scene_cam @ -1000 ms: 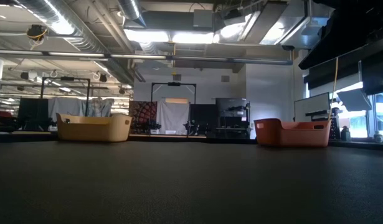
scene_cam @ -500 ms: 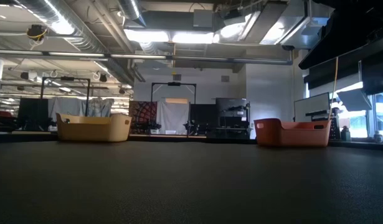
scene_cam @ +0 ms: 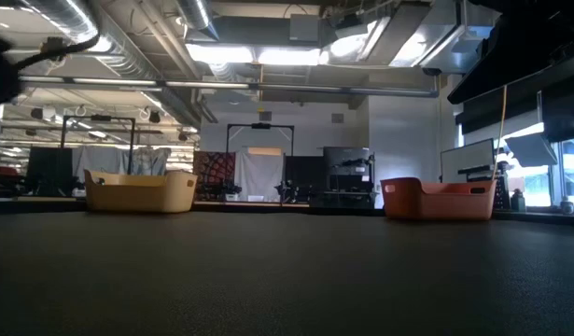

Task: Sort produce into baskets
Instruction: Put the lemon into the yellow bin

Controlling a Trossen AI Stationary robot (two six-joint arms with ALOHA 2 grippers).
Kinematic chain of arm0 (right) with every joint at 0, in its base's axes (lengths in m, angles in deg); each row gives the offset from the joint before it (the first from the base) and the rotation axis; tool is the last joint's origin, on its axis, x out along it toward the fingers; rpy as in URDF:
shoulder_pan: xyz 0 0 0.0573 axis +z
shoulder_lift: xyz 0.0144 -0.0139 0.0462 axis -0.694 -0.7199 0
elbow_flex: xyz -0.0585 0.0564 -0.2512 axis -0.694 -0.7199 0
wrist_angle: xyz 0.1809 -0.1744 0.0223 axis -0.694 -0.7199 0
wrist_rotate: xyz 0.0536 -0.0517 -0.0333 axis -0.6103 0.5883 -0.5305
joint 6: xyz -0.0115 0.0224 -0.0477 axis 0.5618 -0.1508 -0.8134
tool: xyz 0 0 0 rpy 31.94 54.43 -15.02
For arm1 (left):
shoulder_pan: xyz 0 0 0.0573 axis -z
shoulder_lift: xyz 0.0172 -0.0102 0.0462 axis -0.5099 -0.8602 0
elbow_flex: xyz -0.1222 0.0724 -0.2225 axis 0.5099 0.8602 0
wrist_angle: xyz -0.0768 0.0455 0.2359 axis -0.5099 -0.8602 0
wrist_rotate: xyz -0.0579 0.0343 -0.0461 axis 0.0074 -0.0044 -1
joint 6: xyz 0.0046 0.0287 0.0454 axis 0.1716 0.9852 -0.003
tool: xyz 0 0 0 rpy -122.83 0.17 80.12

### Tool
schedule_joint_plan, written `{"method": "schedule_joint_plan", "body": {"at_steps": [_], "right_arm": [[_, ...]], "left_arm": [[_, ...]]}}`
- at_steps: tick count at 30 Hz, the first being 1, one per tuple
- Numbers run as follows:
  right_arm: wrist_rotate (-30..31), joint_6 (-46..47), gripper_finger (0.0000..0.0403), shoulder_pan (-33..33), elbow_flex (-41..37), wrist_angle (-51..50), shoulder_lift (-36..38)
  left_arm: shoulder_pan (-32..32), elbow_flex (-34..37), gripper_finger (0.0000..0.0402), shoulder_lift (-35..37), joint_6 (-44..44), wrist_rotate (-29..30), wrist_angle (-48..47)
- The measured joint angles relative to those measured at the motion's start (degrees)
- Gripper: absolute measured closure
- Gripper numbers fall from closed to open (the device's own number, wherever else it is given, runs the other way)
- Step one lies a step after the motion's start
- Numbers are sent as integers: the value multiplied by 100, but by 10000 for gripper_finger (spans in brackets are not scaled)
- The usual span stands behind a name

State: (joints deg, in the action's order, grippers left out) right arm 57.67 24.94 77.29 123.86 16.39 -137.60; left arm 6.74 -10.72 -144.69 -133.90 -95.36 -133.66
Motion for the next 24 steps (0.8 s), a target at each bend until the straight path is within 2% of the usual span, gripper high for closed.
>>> {"method": "schedule_joint_plan", "body": {"at_steps": [9,14,24], "right_arm": [[14,18,274,0,0,8,0],[39,358,274,0,0,24,0],[533,614,274,-193,0,103,0]], "left_arm": [[-903,0,230,1317,1226,1820,-795],[-1454,0,230,2057,2010,2952,-1009],[-2613,0,229,3153,3426,5150,-1083]]}}
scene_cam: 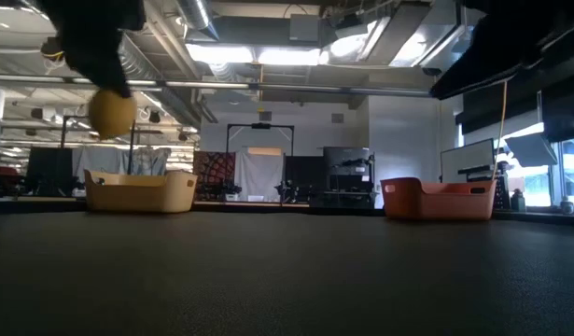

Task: Sort produce into baskets
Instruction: Put the lemon into the yellow bin

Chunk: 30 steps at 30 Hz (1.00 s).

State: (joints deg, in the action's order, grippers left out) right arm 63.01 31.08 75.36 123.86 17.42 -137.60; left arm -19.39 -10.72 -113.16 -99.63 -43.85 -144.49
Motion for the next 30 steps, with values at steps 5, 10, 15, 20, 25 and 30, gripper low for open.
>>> {"method": "schedule_joint_plan", "body": {"at_steps": [5,10,15,20,25,30], "right_arm": [[12,-10,274,-449,0,90,0],[12,-89,274,-876,0,90,0],[12,-211,274,-1271,0,92,0],[11,-466,274,-1650,0,91,0],[20,-633,274,-1993,0,96,0],[-1,-586,274,-2261,0,101,0]], "left_arm": [[-688,0,229,324,117,1029,-2],[-1402,0,229,415,317,1577,0],[-2163,0,229,331,473,1969,33],[-2926,0,229,164,482,2297,94],[-3465,0,229,-155,749,2289,383],[-3899,0,229,-603,919,2290,792]]}}
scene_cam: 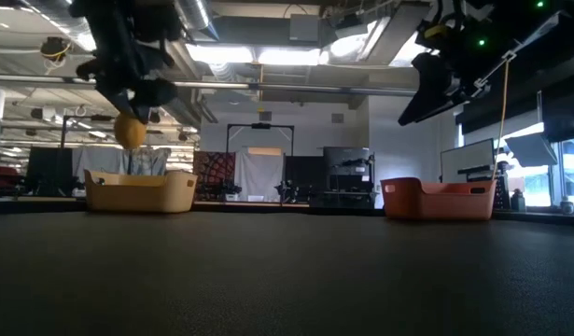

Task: Sort produce into baskets
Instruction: Put the lemon into the yellow bin

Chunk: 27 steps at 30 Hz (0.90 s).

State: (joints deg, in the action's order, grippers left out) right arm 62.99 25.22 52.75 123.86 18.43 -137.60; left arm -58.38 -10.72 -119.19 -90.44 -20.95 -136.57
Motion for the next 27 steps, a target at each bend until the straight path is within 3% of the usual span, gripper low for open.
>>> {"method": "schedule_joint_plan", "body": {"at_steps": [19,27], "right_arm": [[-78,-25,274,-59,0,-57,0],[-81,-27,274,-59,0,-57,0]], "left_arm": [[-1123,2,229,-2050,282,-3,316],[-1387,2,202,-2220,530,-7,318]]}}
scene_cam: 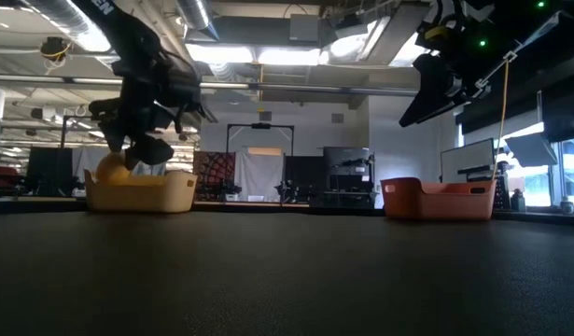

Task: Sort produce into baskets
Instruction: Put the lemon into the yellow bin, then return to Home Position

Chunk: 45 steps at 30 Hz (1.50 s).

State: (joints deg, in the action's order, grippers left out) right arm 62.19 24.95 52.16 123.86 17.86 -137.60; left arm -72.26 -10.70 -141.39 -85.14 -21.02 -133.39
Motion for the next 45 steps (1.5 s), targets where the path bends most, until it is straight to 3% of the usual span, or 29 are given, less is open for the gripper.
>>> {"method": "schedule_joint_plan", "body": {"at_steps": [6,13,17,30,34,45], "right_arm": [[0,-2,274,0,0,-2,0],[-2,-20,274,0,0,-4,0],[-2,-59,274,0,0,-2,0],[-154,-159,274,0,0,238,-1],[-243,-153,274,0,0,345,-2],[-255,-153,274,0,0,337,-2]], "left_arm": [[-141,0,158,2,107,-209,-19],[171,0,152,117,371,-361,-50],[430,0,152,488,488,-479,-31],[1070,0,152,1916,936,-1632,481],[1317,0,175,2146,1143,-1949,783],[2459,0,302,2454,1501,-2103,1398]]}}
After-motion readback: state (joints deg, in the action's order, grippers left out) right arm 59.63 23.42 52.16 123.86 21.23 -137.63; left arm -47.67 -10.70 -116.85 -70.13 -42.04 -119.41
